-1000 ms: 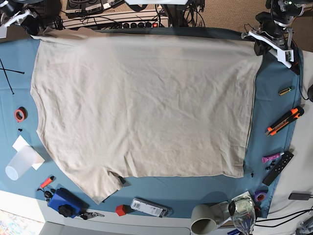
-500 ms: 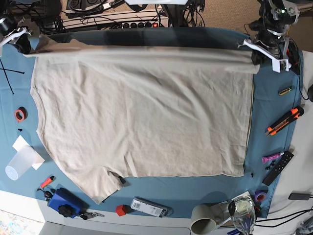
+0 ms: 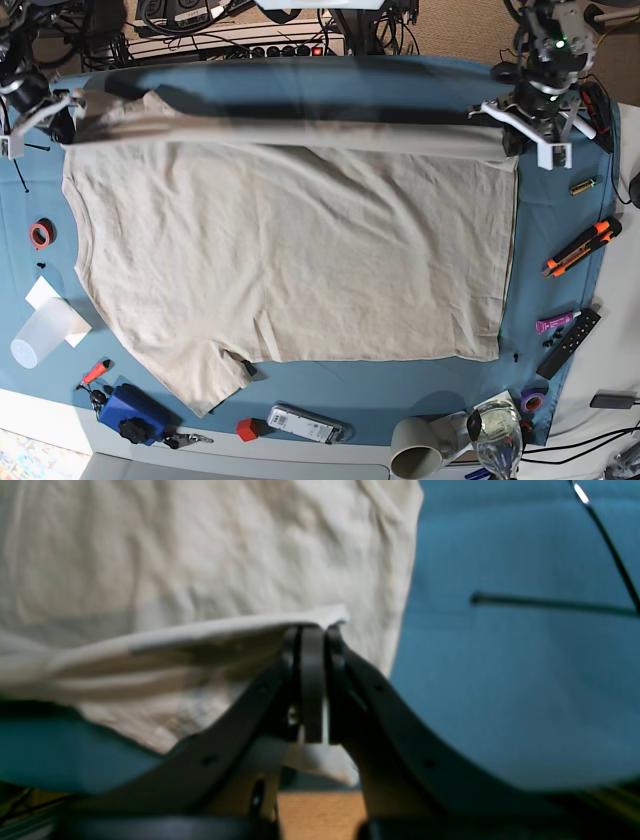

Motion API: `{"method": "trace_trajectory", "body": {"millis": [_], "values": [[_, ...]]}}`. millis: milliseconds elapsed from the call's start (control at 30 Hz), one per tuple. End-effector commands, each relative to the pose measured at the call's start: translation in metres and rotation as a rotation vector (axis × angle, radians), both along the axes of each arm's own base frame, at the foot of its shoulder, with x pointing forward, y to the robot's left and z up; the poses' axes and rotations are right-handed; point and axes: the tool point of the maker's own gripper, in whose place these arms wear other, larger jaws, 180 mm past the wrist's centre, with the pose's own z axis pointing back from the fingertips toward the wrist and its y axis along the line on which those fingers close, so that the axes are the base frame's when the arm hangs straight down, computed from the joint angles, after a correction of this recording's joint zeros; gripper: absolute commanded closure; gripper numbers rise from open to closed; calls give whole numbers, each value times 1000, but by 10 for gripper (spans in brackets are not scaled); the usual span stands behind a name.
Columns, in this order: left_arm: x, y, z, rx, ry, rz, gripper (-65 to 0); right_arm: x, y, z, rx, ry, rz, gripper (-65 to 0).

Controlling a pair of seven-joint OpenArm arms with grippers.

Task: Fold the T-shirt properly
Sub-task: 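Lift both shoulder corners and fold them over toward the hem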

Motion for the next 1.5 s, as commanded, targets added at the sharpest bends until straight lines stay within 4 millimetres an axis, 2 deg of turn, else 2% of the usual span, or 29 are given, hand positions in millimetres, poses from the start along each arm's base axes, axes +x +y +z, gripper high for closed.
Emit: {"method": "trace_trajectory", "body": {"millis": [0,167,300,567,733,867,1000,1200,1400,1467], "values": [[7,0,9,19,-40,-7,0,13,-3,14,-29,-50,15,0],[23,10,20,63,-95,42,0,30,-7,22,-62,-97,12,0],[35,7,25,56,-129,33,0,42,-14,32,-97,-141,-11,0],[65,-14,-4,-6,-96,-33,0,56,-22,43,-140,-185,-36,0],[92,-11,5,-7,-141,-30,0,58,-22,43,-146,-189,-35,0],[107,3,19,49,-178,-42,0,67,-7,29,-179,-146,25,0],[113,13,24,75,-185,-55,0,88,6,22,-237,-139,60,0],[120,3,13,45,-183,-104,0,122,15,26,-288,-151,83,0],[136,-9,-1,61,-148,-142,0,140,4,-8,-164,-99,20,0],[144,-8,1,72,-156,-142,0,147,2,-11,-138,-117,4,0]]}}
